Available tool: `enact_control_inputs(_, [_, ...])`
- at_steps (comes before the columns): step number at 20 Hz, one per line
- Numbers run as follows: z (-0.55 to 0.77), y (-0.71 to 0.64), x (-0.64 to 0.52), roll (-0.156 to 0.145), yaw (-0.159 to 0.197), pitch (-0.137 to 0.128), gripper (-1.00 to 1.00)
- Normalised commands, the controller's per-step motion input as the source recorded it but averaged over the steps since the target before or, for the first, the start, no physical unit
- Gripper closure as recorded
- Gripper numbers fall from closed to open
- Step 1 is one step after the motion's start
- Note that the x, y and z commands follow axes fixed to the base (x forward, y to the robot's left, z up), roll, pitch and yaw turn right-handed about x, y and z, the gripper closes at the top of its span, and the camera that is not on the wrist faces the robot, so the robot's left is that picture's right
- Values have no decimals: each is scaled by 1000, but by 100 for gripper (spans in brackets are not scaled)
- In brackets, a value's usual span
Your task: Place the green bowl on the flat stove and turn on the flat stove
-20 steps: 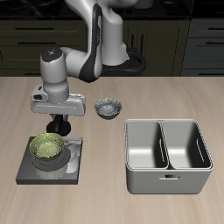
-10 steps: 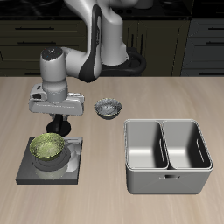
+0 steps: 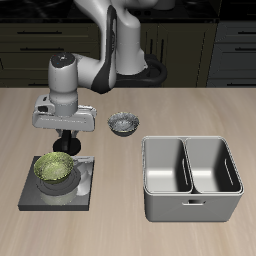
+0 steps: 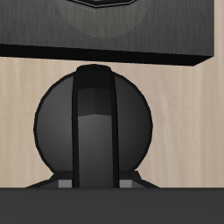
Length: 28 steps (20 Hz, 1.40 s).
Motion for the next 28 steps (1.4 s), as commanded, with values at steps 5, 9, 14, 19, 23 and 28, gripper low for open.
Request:
enact_control_inputs(5, [295,-341,91,-49,63,-18,100])
enact_control_inputs(9, [366,-619,248,-78,68,-33,100])
enact_control_inputs(14, [284,-593,156,-76,37,-24,100])
enact_control_inputs(19, [219,-316,85,-49,23,-13,100])
enact_control_inputs(23, [236,-430,174,-81,-19,-33,100])
enact_control_inputs(28, [186,-115,117,-34,19,-15,100])
